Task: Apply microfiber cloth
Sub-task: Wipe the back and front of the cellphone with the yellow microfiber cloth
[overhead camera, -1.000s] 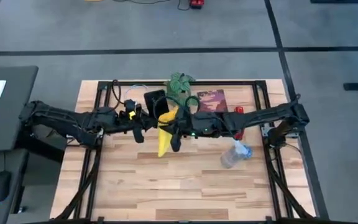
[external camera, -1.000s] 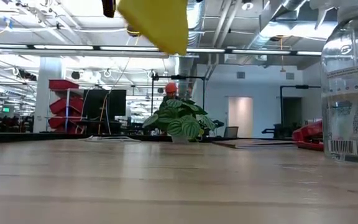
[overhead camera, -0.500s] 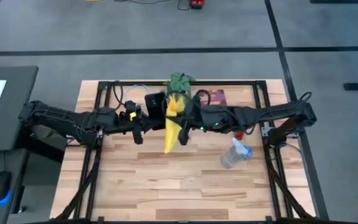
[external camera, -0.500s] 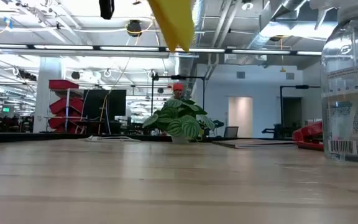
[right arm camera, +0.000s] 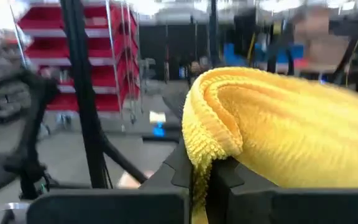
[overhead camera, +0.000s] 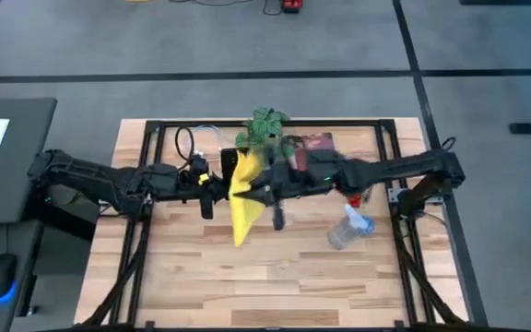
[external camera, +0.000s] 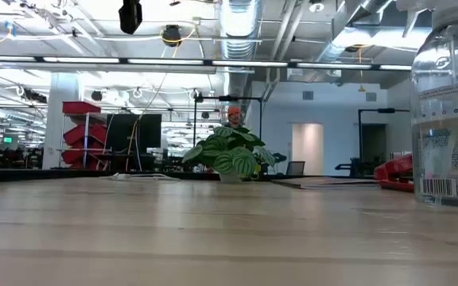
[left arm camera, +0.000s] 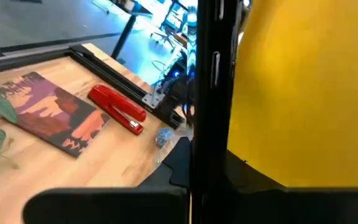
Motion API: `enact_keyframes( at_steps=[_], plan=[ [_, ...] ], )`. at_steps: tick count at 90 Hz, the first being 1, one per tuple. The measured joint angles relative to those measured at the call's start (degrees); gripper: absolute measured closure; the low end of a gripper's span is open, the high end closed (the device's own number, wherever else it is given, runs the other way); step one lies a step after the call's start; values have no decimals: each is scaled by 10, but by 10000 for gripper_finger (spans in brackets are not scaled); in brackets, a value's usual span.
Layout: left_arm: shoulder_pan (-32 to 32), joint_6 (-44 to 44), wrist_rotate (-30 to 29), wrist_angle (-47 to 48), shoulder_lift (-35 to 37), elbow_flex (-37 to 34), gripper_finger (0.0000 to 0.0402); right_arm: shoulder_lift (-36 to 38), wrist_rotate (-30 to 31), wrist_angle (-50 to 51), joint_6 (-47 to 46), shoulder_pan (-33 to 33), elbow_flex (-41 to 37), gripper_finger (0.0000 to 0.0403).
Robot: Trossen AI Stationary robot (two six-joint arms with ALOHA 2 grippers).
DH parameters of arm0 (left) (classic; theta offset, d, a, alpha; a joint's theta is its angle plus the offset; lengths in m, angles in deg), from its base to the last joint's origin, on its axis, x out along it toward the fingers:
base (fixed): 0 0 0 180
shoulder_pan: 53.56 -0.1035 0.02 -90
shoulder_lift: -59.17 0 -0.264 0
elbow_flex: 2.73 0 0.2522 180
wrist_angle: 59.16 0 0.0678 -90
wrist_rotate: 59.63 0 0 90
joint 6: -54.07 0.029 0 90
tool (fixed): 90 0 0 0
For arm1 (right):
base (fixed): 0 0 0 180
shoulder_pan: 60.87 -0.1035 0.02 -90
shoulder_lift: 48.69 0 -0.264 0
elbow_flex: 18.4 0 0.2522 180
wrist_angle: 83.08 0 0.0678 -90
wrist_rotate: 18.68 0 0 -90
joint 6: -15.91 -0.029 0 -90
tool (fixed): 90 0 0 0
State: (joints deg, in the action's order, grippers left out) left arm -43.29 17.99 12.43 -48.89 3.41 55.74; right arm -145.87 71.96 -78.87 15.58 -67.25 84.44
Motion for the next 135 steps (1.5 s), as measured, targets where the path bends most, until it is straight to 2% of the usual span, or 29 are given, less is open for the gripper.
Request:
enact_keyframes(
  at_steps=[6,18,46,64,77,84,103,122,135],
  plan=[
    [0,0,12,0,0,0,398,-21,6,-8,-1,9,0,403],
    [2,-8,31,0,0,0,398,-43,58,-20,-11,22,0,403],
    [16,-22,32,-6,-1,-1,398,-21,179,13,-1,34,2,403],
    [16,-19,41,-16,-3,-3,398,-10,181,101,0,24,4,403],
    [16,-15,43,-16,-3,-3,398,-11,131,123,-21,15,3,403],
    [17,-24,43,-21,-2,-3,398,-14,131,115,-30,11,2,403],
    [18,-28,31,-31,-1,-3,398,-16,196,78,-28,15,1,403],
    [17,-30,35,-34,1,1,398,-17,221,-24,13,23,0,403],
    [18,-28,42,-33,0,0,398,-15,207,8,4,21,2,403]
  ],
)
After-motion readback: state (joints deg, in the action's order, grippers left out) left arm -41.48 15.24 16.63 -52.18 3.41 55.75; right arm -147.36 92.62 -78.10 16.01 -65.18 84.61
